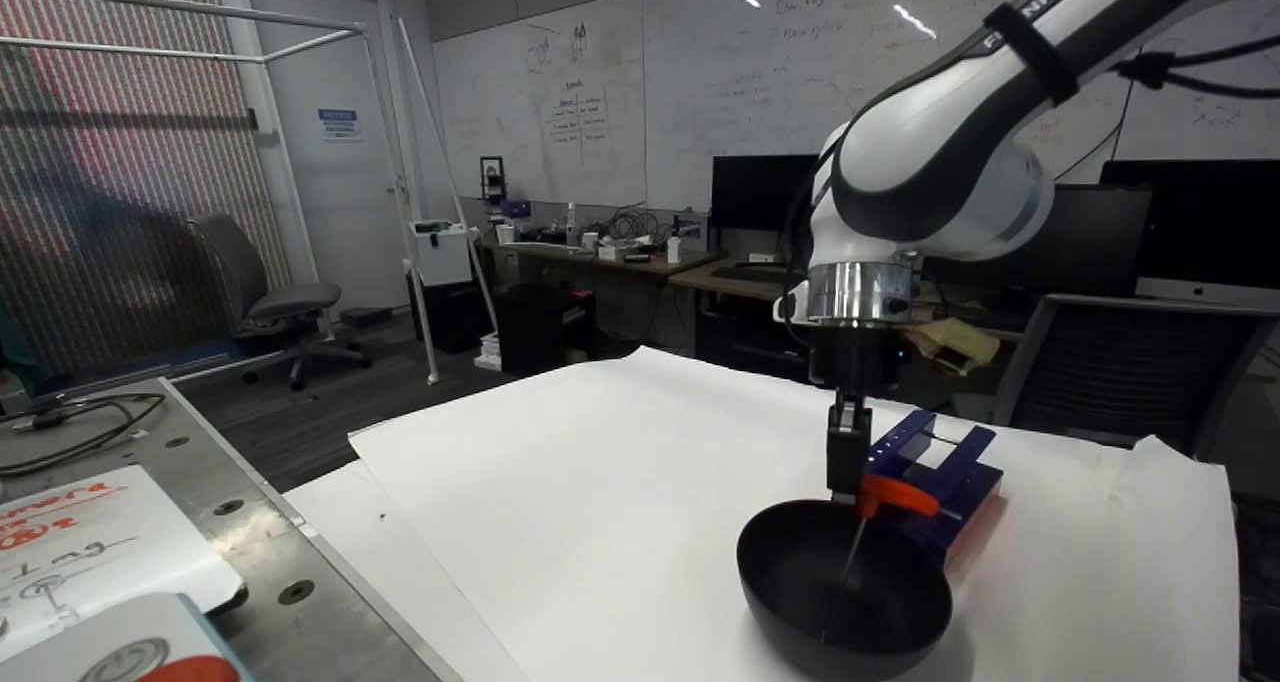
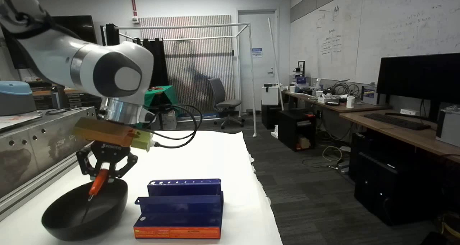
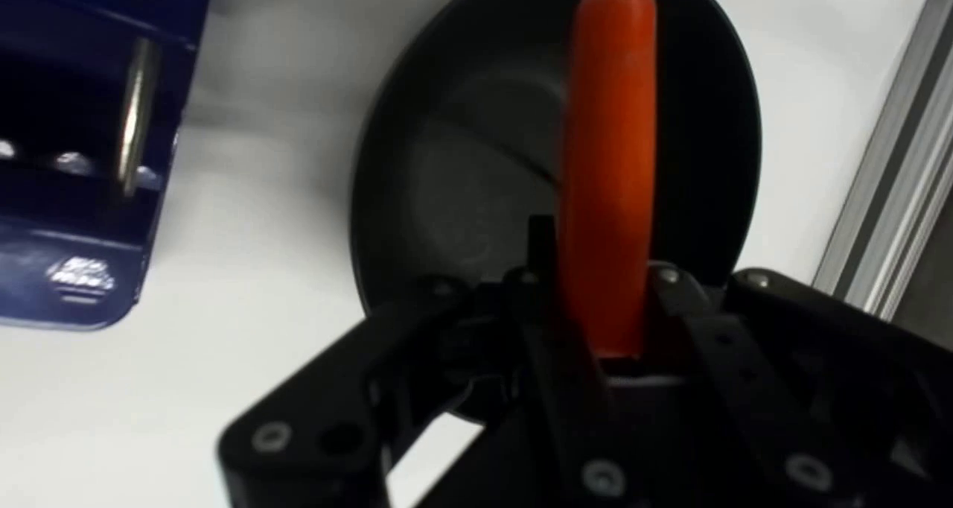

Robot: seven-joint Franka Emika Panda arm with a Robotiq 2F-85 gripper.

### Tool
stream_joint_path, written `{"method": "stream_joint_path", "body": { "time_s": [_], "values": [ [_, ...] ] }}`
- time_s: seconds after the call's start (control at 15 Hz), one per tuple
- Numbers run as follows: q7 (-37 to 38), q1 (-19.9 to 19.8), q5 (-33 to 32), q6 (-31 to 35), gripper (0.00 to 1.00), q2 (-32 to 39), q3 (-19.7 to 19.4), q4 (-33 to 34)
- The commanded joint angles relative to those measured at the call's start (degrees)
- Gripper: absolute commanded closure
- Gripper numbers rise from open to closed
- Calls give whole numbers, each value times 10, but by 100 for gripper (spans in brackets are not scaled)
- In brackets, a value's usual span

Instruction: Pick up the orange object and put it in the black bowl.

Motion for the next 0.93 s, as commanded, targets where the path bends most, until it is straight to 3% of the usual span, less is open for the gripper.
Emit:
{"method": "stream_joint_path", "body": {
  "time_s": [0.0,0.33,0.53,0.73,0.87],
  "values": [
    [13,4,-14,35,62,26,14,-3],
    [37,2,-63,23,26,24,12,11],
    [86,7,-135,13,2,9,-1,31],
    [142,12,-215,-56,0,2,-10,76],
    [187,15,-251,-138,0,7,-13,124]
  ]
}}
